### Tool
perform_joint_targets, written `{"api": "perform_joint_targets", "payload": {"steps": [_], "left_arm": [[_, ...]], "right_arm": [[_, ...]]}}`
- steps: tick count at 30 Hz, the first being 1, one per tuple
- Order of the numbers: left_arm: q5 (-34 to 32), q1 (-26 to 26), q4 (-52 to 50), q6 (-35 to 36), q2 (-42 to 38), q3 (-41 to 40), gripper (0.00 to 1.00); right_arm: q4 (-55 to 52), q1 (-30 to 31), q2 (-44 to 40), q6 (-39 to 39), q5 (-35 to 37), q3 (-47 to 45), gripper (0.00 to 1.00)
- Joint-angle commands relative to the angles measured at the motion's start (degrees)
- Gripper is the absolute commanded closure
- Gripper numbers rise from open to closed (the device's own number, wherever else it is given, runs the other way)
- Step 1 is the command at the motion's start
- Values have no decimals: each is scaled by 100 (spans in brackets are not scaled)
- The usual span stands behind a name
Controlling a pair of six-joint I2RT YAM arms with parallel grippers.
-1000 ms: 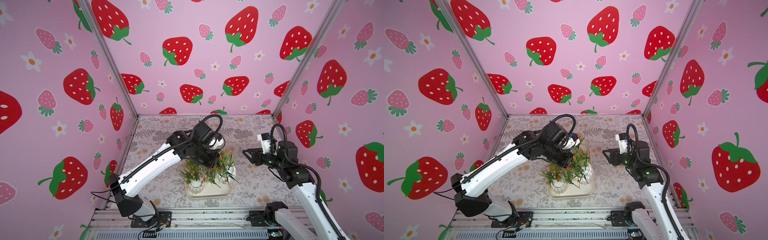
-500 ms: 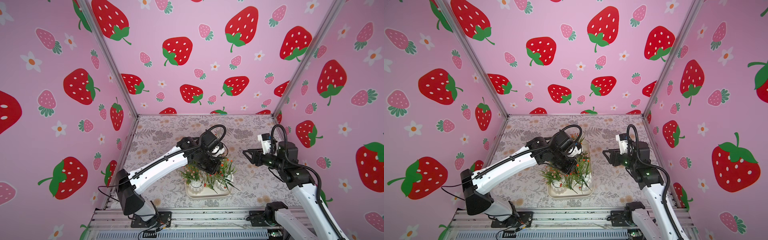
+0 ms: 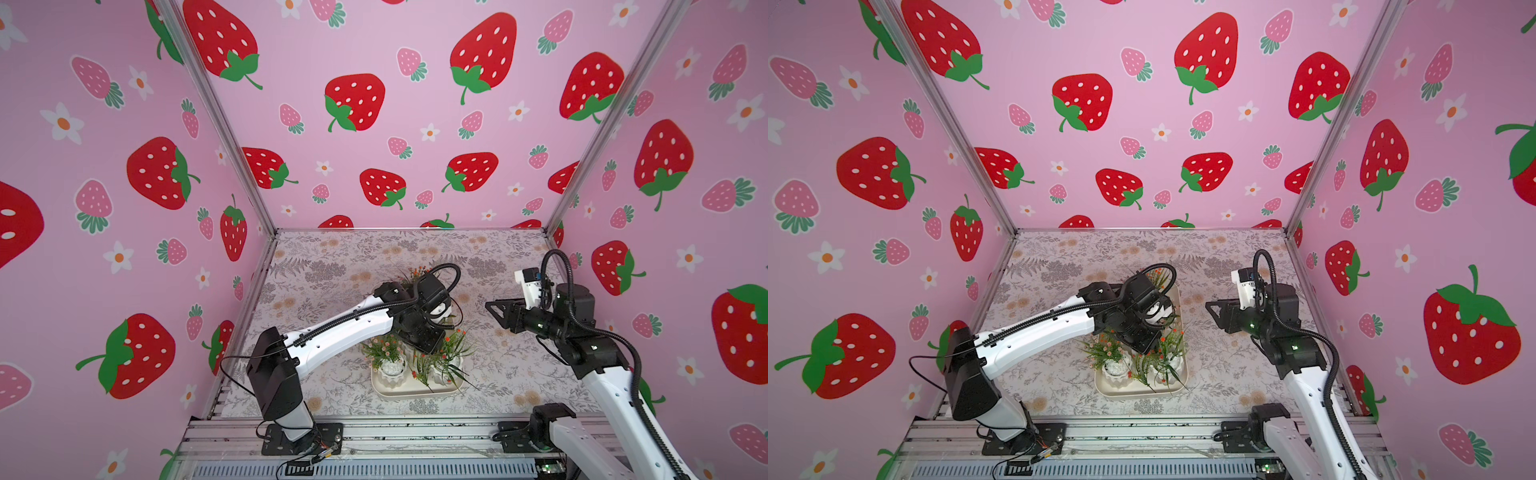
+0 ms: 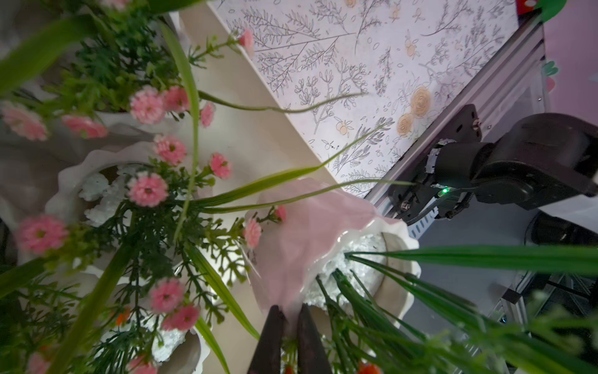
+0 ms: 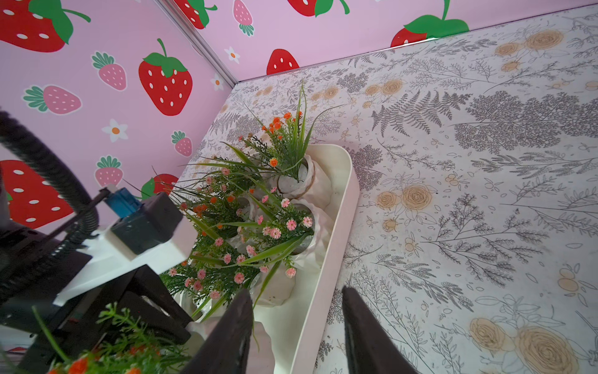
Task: Put the potted gypsophila into the storage box
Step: Place the baby's breath potted plant at the storage box.
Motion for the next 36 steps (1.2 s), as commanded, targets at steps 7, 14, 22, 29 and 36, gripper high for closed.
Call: {"api": "perform_joint_targets", "payload": {"steps": [7, 14, 22, 29, 36], "left_arm": [[-135, -17, 347, 60, -27, -358, 100], [-271, -21, 429, 59, 2, -575, 100], [-466, -60, 613, -16, 128, -767, 100], [-536, -125, 680, -45, 235, -857, 95], [-561, -132, 689, -80, 256, -892, 78]], "right_arm": [[-14, -56, 59, -74, -32, -168, 53], [-211, -62, -75, -105, 60, -247, 53], [-233, -63, -98, -74, 69, -248, 53], [-238, -64, -37, -82, 61, -213, 53], [-247, -63, -73, -83, 56, -194, 53]]}}
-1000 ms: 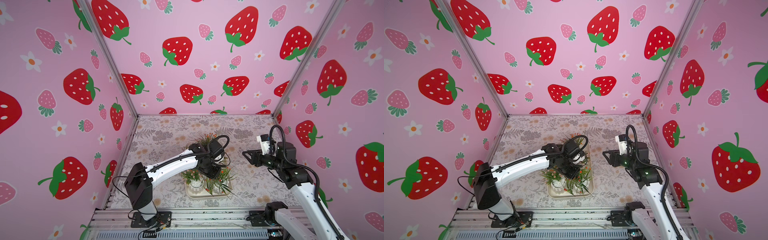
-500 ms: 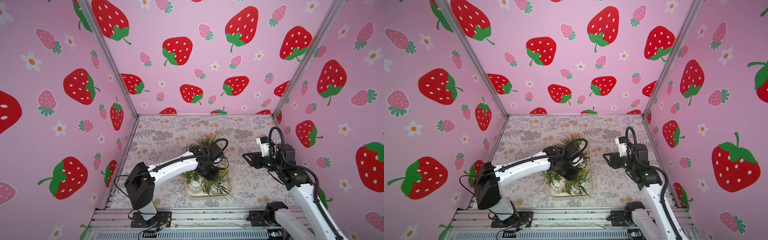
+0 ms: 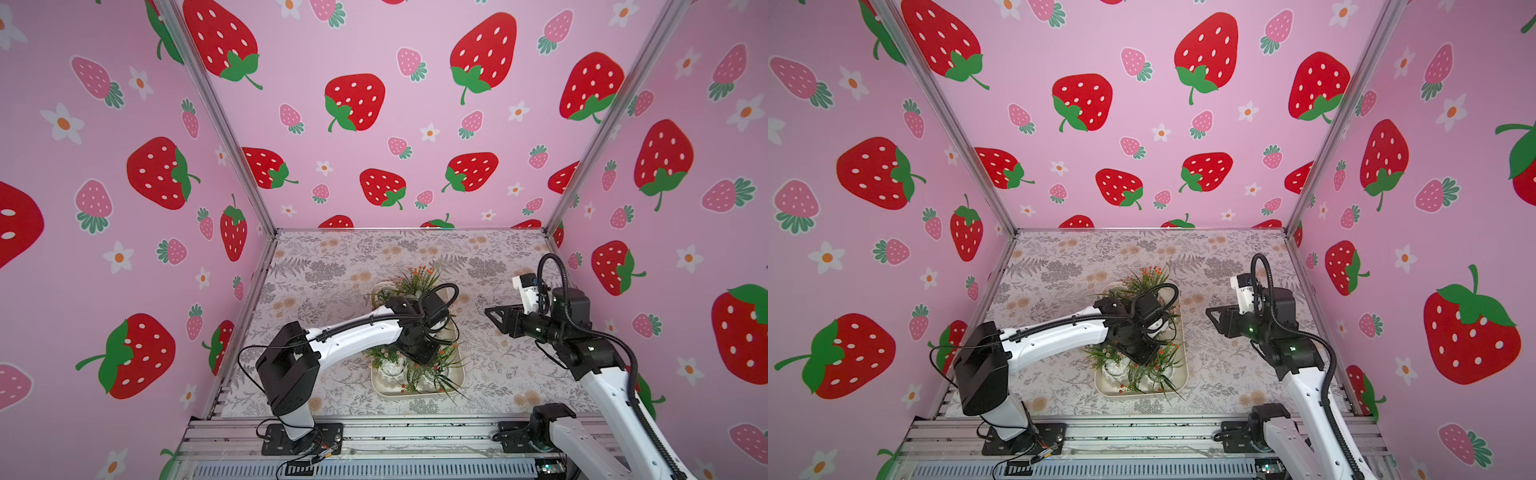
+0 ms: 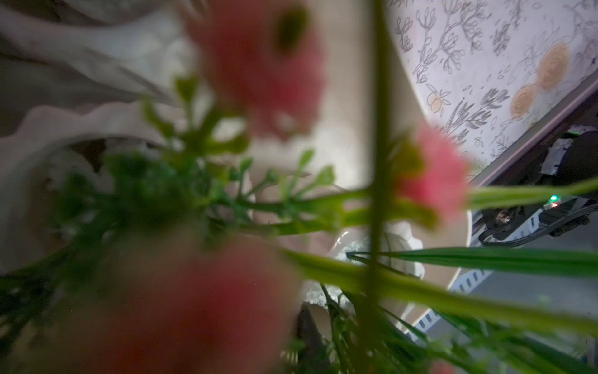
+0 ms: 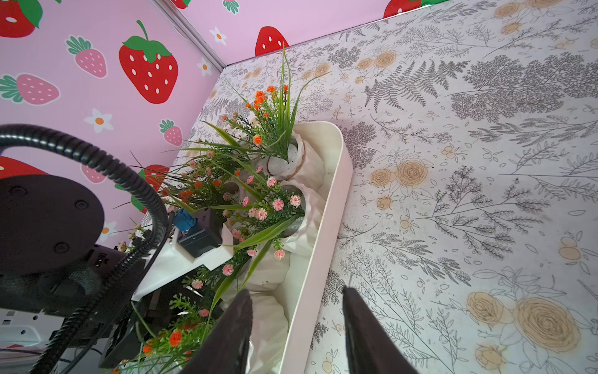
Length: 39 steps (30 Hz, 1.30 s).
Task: Put the potted gypsophila into the storage box
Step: Place the baby's breath potted plant at the storage box, then reset both arms
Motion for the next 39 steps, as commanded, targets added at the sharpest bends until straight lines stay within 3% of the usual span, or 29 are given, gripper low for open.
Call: {"api": "perform_joint_targets", "payload": {"steps": [1, 13, 25, 30, 35, 39], "left_arm": [[-58, -29, 53, -25, -33, 28, 76], [-58, -29, 41, 45, -528, 248, 56], [-57, -24, -250, 279, -1411, 682, 55], [-511, 55, -94, 456, -1951, 811, 55], [-1563, 513, 1014, 538, -2850, 206, 52], [-1915, 1431, 2235, 379, -3670, -822, 47]], "right_arm": [[-71, -30, -42, -52, 12, 17, 53], [-115, -38, -47, -87, 38, 119, 52], [-12, -39, 112, -96, 63, 243, 52], [146, -39, 183, -74, 154, 269, 51], [574, -39, 298, 62, 609, 252, 49], [910, -39, 491, 62, 1203, 242, 44]]}}
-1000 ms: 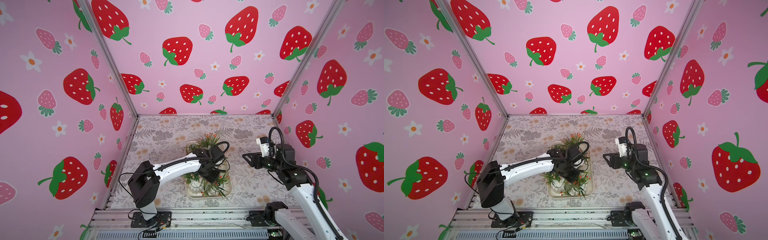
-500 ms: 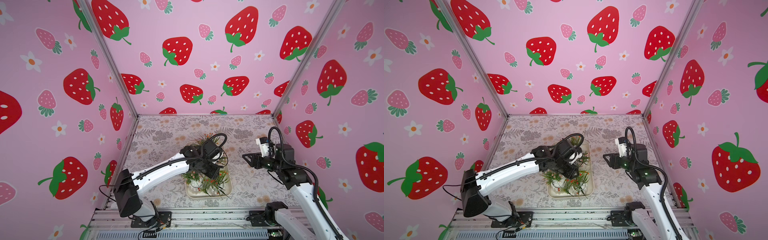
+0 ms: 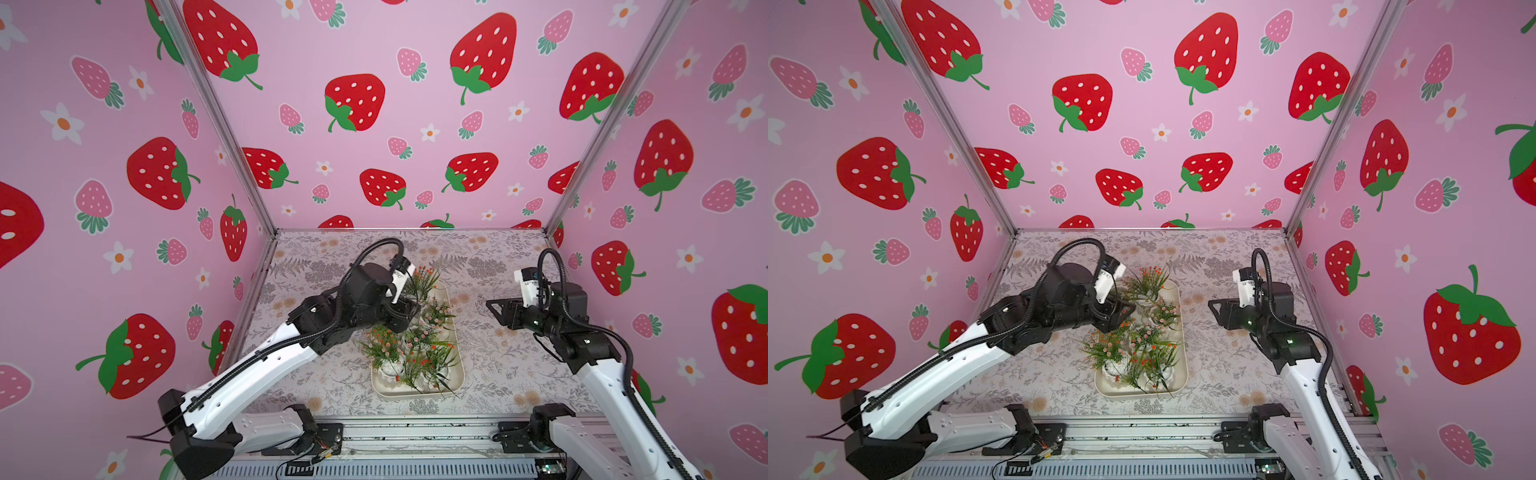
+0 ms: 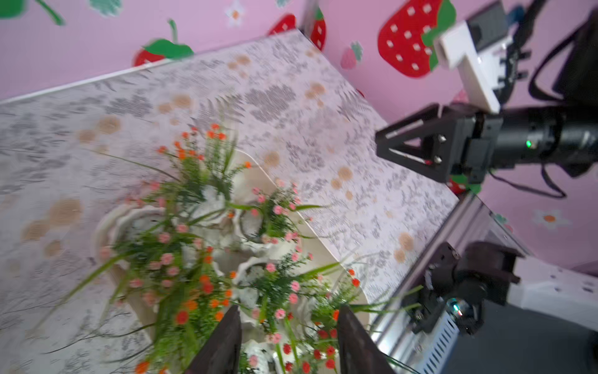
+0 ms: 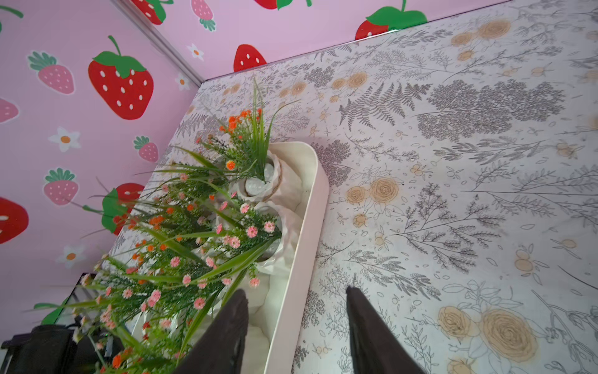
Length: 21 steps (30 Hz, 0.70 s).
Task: Put the potted gypsophila into the storage box
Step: Reset both arms
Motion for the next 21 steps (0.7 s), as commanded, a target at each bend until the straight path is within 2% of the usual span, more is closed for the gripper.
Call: {"api": "perform_joint_targets", "payload": {"steps": [1, 5, 8, 11, 15, 21], "left_arm": [[-578, 820, 1182, -211, -481, -783, 45], [-502, 2233, 1882, -778, -1007, -1773, 41], [-542, 3084, 1947, -1049, -1092, -2223, 40], [-537, 3676, 2351, -1106, -1045, -2735, 39], [-547, 4085, 3100, -921, -908, -3319, 35], [-791, 4265, 4125, -405, -432, -3965, 28]], "right_arm": [[594, -36, 119, 49, 681, 94, 44], [934, -43, 261, -51, 1037, 22, 40], [1102, -42, 420, -248, 1378, -41, 37], [1438, -43, 615, -410, 1772, -191, 32], [1971, -43, 891, -623, 2393, -391, 25], [2631, -121, 1579, -1079, 2801, -511, 22]]}}
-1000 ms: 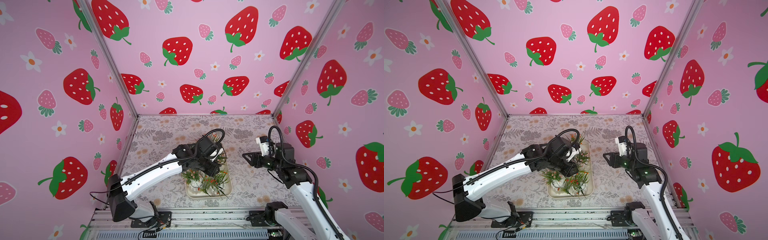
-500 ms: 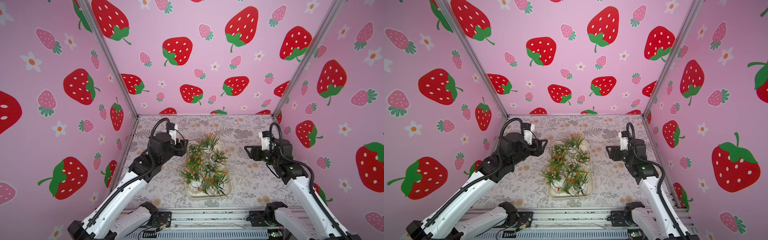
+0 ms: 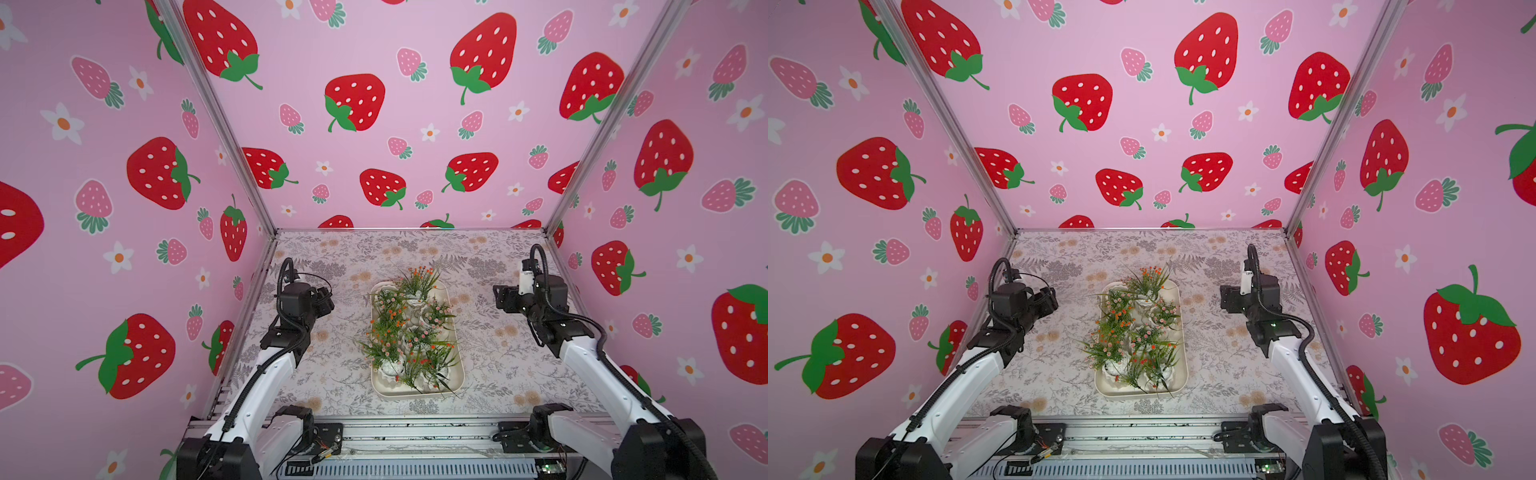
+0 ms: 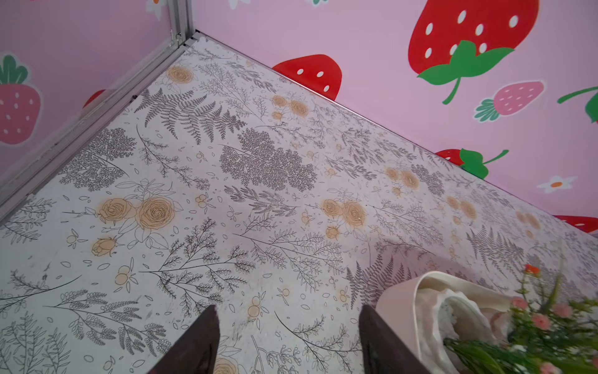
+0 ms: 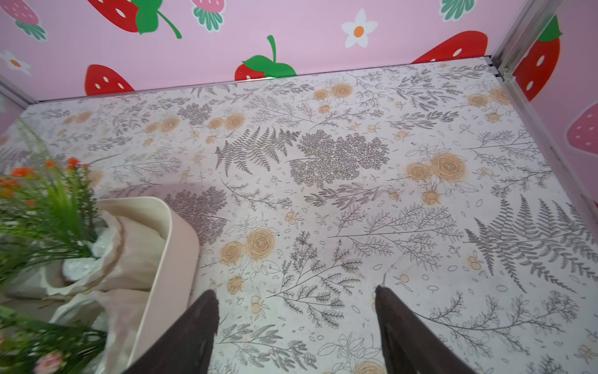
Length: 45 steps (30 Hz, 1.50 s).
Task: Put the potted gypsophila into the storage box
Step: Reset both arms
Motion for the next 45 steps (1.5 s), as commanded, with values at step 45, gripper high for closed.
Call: {"api": "perform_joint_targets", "payload": {"steps": [45], "left_arm": [[-832, 252, 4768, 1921, 2986, -956, 1]], "right_arm": [[4538, -1136, 2746, -1460, 511, -1223, 1]]}}
